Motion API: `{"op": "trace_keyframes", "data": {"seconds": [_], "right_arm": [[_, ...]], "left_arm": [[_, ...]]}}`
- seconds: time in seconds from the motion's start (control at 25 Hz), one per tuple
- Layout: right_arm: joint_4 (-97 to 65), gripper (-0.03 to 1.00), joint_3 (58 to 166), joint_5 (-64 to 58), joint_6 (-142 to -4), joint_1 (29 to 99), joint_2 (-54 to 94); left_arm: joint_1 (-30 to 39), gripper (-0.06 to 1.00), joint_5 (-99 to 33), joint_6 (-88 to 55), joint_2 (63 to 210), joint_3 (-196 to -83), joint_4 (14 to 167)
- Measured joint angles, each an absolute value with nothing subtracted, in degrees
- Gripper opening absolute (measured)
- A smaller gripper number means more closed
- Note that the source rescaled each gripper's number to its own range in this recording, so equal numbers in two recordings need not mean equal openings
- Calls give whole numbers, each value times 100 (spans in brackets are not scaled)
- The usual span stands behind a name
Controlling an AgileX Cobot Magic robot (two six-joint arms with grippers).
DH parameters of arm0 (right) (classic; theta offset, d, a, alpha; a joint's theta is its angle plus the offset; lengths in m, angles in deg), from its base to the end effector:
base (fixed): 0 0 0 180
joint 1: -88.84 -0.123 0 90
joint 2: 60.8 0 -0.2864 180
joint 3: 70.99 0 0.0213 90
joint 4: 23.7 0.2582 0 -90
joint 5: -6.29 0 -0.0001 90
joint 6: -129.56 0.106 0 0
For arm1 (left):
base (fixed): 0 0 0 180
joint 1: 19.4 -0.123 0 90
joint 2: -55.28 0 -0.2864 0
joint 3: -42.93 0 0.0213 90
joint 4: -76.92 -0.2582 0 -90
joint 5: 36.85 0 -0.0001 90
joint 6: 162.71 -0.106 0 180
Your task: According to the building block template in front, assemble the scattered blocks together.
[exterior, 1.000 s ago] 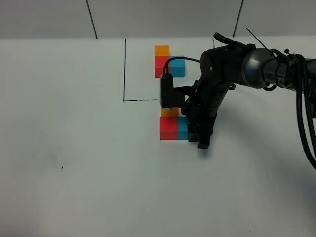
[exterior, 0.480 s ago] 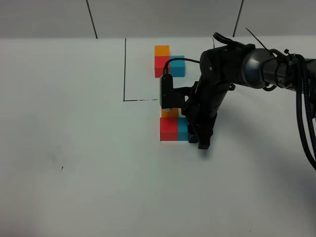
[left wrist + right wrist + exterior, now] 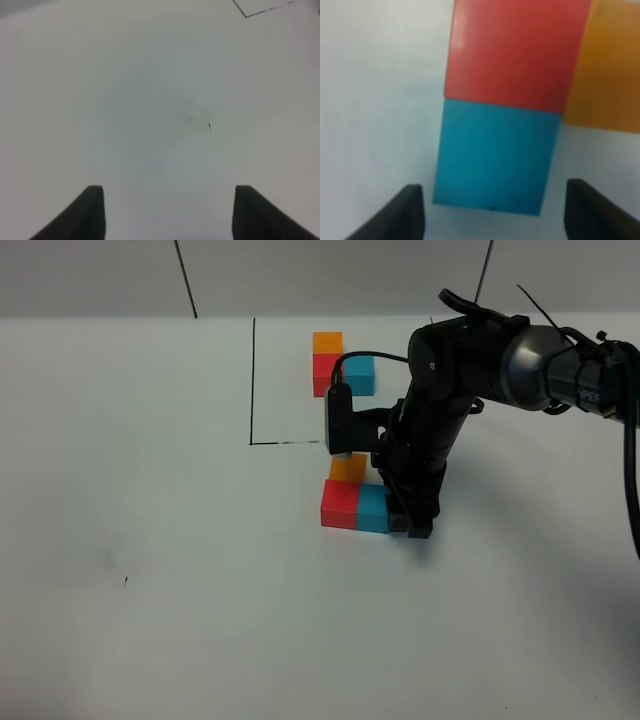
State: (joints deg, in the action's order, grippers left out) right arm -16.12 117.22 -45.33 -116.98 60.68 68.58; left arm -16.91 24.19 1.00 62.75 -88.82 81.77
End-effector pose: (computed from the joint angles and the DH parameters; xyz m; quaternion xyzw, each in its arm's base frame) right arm 0.3715 0.2113 0.1244 -0.7069 0.7024 0.0307 0.0771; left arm 0.0114 -0.0084 0.2757 0.1407 0.8391 0.0210 0.5251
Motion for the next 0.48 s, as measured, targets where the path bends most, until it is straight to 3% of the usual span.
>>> {"op": "trace_keyframes", "data": {"seconds": [0.2, 0.48], "right_arm": [[-1885, 54, 11722, -4722, -11349, 6068, 6597], [-2244, 63, 11722, -5290, -10462, 6230, 6135]], "left_arm": [[-1691, 26, 2419, 100, 6275, -8882, 8177], [-1691, 26, 2419, 100, 6275, -8882, 8177]]}}
